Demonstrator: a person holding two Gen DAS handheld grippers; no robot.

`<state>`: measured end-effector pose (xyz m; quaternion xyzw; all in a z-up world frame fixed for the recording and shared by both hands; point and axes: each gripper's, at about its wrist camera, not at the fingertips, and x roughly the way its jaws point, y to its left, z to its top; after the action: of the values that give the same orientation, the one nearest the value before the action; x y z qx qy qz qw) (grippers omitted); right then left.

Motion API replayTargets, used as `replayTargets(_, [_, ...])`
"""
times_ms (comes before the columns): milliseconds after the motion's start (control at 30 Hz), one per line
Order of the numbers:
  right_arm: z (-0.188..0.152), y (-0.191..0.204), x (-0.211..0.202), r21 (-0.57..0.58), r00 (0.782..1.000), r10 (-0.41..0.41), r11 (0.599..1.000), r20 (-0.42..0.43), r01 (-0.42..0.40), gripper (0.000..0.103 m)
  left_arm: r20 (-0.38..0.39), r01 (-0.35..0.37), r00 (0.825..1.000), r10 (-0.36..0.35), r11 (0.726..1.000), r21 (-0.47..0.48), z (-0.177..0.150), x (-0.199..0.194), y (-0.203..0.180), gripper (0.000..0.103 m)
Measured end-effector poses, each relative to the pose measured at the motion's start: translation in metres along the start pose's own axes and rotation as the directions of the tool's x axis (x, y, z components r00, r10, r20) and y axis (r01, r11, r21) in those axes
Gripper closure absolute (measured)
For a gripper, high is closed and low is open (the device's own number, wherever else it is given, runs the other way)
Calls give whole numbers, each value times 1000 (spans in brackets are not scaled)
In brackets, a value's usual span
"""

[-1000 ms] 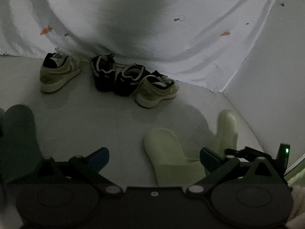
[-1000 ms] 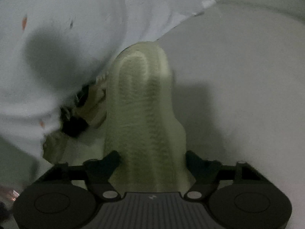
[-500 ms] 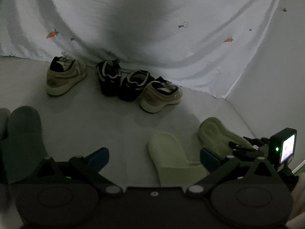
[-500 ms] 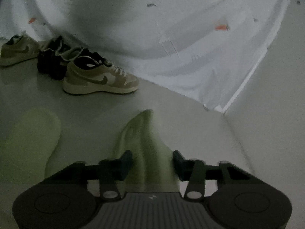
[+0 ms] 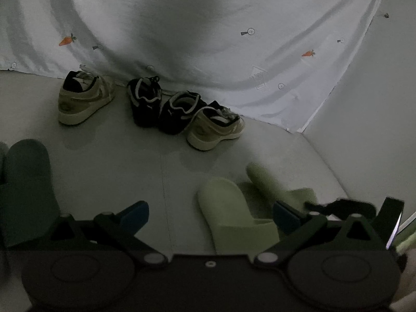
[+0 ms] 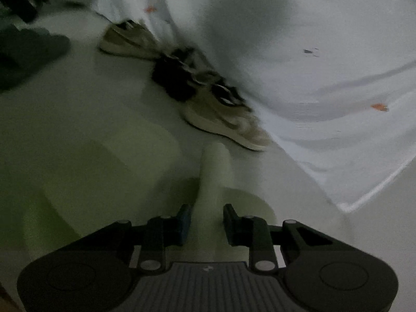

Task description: Organize scattered shoes

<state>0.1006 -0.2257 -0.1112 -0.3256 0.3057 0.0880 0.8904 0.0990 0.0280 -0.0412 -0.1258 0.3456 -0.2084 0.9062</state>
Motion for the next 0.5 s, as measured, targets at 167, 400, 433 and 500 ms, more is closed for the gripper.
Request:
replayTargets(167, [6,8,-2,26,999,54,998,9,-54,66,4,-16,1000,16,1000,-9,-3,-6,4,0])
replayTargets(400, [-21,-57,10,339,997,68,938,19,-71,2,6,-48,999,48,998,-43,-6,-16,18,0])
replayTargets(433, [-27,-64,17,375,997,82,924,2,-77,2,6,-50,999,50,998,-47,-6,-17,20,0])
replayTargets(500, [-39,-77,30,474,989,148,872,-8,-127,0,0,-56,998,56,997,-53,-8,-20,25,0])
